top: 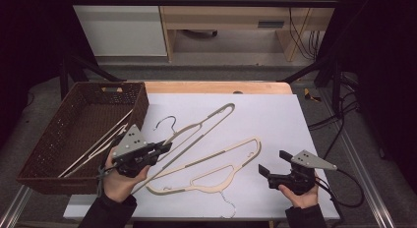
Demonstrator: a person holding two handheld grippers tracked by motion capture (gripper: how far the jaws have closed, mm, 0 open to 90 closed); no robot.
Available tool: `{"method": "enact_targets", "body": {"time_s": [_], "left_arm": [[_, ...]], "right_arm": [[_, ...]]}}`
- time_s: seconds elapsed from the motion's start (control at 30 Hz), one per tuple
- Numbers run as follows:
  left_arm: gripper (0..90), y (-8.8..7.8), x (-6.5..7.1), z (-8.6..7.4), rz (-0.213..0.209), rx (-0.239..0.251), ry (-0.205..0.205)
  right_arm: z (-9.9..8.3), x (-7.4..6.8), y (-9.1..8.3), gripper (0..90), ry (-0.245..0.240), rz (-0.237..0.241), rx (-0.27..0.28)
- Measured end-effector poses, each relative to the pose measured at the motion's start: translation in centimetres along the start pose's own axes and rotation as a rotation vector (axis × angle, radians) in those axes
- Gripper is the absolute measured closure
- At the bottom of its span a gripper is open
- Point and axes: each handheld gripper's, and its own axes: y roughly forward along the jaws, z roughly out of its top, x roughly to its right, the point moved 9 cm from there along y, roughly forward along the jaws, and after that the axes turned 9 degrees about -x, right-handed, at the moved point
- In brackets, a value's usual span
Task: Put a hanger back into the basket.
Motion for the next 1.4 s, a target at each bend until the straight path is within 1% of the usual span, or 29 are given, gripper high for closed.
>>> {"method": "enact_targets", "body": {"time_s": [0.13, 0.2, 0.3, 0.33, 0.37, 0.43, 0.47, 0.5, 0.53, 0.57, 0.6, 0.7, 0.73, 0.77, 0.8, 0.83, 0.97, 1.0, 1.03, 1.07, 1.1, 1.13, 1.17, 1.2, 1.23, 1.27, 1.3, 1.33, 1.4], "left_arm": [[85.9, -1.9, -0.5, 1.2, 0.012, 0.021, 0.013], [86.0, -2.9, -0.9, 1.8, 0.023, 0.025, 0.028], [85.9, -4.3, -1.5, 2.9, 0.020, 0.040, 0.036], [85.9, -5.1, -2.1, 3.5, 0.018, 0.046, 0.037], [86.0, -5.1, -2.1, 3.5, 0.018, 0.046, 0.037], [86.0, -5.8, -2.9, 4.0, 0.027, 0.050, 0.040], [85.9, -6.4, -3.9, 4.3, 0.041, 0.046, 0.039], [86.0, -6.4, -3.9, 4.3, 0.041, 0.046, 0.039], [86.0, -6.7, -4.4, 4.4, 0.050, 0.046, 0.035], [85.9, -7.2, -5.6, 4.5, 0.068, 0.046, 0.033], [85.9, -7.2, -5.6, 4.5, 0.068, 0.046, 0.033], [86.0, -7.8, -7.2, 4.4, 0.083, 0.029, 0.028], [85.9, -8.0, -7.8, 4.3, 0.089, 0.023, 0.031], [85.9, -8.3, -8.9, 3.8, 0.101, 0.004, 0.029], [85.9, -8.3, -8.9, 3.8, 0.101, 0.004, 0.029], [85.9, -8.4, -9.4, 3.6, 0.110, -0.002, 0.031], [85.9, -9.0, -11.8, 2.6, 0.155, -0.017, 0.026], [85.9, -9.3, -13.0, 2.1, 0.174, -0.020, 0.021], [85.9, -9.3, -13.0, 2.1, 0.174, -0.020, 0.021], [85.9, -9.5, -13.6, 1.8, 0.181, -0.027, 0.016], [85.9, -9.6, -14.8, 1.2, 0.207, -0.044, 0.005], [85.9, -9.6, -14.8, 1.2, 0.207, -0.044, 0.005], [85.9, -9.7, -15.3, 0.9, 0.217, -0.050, 0.002], [85.9, -9.6, -16.2, 0.2, 0.225, -0.072, 0.003], [85.9, -9.6, -16.2, 0.2, 0.225, -0.072, 0.003], [85.9, -9.6, -16.7, -0.2, 0.229, -0.086, 0.011], [85.9, -9.5, -17.0, -0.5, 0.230, -0.090, 0.008], [85.9, -9.3, -17.7, -1.1, 0.244, -0.106, 0.016], [85.9, -9.2, -18.0, -1.4, 0.249, -0.106, 0.012]], "right_arm": [[0.2, 0.0, 0.0, 6.7, -0.005, -0.001, 0.011], [0.4, 0.0, -0.1, 6.3, -0.020, -0.004, 0.013], [0.5, -0.2, -0.2, 6.1, -0.022, -0.001, 0.020], [0.7, -0.2, -0.3, 5.9, -0.030, 0.004, 0.033], [0.8, -0.3, -0.4, 5.7, -0.030, 0.011, 0.037], [0.8, -0.3, -0.4, 5.7, -0.033, 0.011, 0.039], [0.8, -0.3, -0.5, 5.8, -0.035, 0.011, 0.037], [0.8, -0.3, -0.5, 5.8, -0.035, 0.011, 0.037], [0.8, -0.2, -0.4, 5.7, -0.036, 0.006, 0.033], [0.7, -0.3, -0.4, 5.7, -0.030, 0.008, 0.025], [0.7, -0.3, -0.4, 5.7, -0.030, 0.008, 0.025], [0.7, -0.4, -0.3, 5.7, -0.027, 0.014, 0.028], [0.8, -0.3, -0.3, 5.7, -0.036, 0.006, 0.030], [0.8, -0.3, -0.2, 5.7, -0.035, 0.006, 0.030], [0.8, -0.3, -0.2, 5.7, -0.035, 0.006, 0.030], [0.8, -0.3, -0.2, 5.7, -0.035, 0.007, 0.029], [0.7, -0.3, -0.1, 5.6, -0.033, 0.008, 0.021], [0.6, -0.3, -0.1, 5.6, -0.036, 0.007, 0.019], [0.6, -0.3, -0.1, 5.6, -0.036, 0.007, 0.019], [0.6, -0.3, 0.0, 5.6, -0.037, 0.008, 0.019], [0.6, -0.3, 0.0, 5.6, -0.037, 0.008, 0.019], [0.6, -0.3, 0.0, 5.6, -0.037, 0.008, 0.019], [0.6, -0.3, 0.0, 5.6, -0.038, 0.006, 0.019], [0.6, -0.3, 0.0, 5.6, -0.042, 0.006, 0.016], [0.6, -0.3, 0.0, 5.6, -0.042, 0.006, 0.016], [0.5, -0.3, 0.1, 5.5, -0.053, 0.006, 0.012], [0.5, -0.3, 0.1, 5.5, -0.053, 0.006, 0.012], [0.5, -0.3, 0.1, 5.5, -0.053, 0.006, 0.011], [0.5, -0.3, 0.0, 5.5, -0.052, 0.006, 0.011]]}}
